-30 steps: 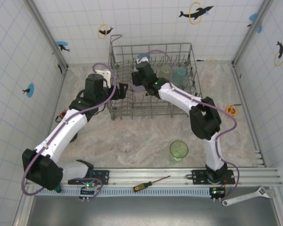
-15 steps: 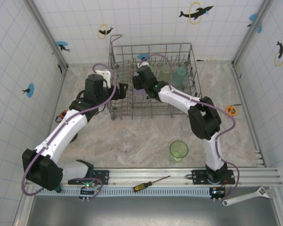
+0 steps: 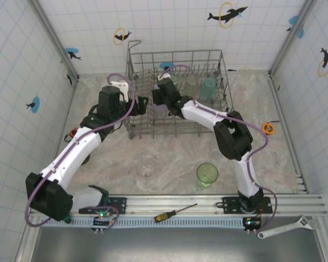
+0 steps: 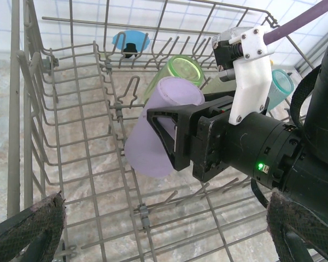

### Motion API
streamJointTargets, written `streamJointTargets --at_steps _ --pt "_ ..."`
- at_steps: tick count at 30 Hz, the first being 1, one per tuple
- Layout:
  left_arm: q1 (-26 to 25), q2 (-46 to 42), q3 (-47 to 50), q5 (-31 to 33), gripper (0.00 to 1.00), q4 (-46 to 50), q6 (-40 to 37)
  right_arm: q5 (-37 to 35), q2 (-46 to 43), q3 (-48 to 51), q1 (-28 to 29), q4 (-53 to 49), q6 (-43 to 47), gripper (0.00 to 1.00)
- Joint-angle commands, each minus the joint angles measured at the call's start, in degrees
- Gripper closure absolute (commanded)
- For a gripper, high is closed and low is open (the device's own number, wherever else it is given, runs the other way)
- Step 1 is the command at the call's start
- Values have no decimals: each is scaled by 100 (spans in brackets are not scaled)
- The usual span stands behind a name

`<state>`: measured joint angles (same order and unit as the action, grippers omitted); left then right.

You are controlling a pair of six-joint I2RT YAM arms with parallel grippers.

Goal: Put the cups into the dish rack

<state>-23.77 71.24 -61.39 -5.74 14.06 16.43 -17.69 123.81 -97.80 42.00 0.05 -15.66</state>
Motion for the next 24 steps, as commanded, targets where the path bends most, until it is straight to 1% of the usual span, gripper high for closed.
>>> streamJointTargets --at_steps 1,6,10,12,14,18,24 --pt "65 39 183 -35 3 334 -47 61 277 -169 35 -163 -218 31" --pt "61 57 115 -108 2 371 -50 -13 288 -555 75 -577 -285 18" --pt "63 39 -1 -146 2 427 -51 -24 141 -764 116 -760 -288 11" --pt "65 15 -47 -166 2 453 -43 -6 35 -784 138 -780 -325 2" --pt "59 -5 -79 -219 2 476 -34 23 -78 -810 147 -818 -393 0" --pt "65 -13 -233 -277 2 636 -18 80 -346 -803 159 -913 -538 0" --pt "65 -143 -190 -381 2 668 178 87 -725 -779 221 -1179 -664 0"
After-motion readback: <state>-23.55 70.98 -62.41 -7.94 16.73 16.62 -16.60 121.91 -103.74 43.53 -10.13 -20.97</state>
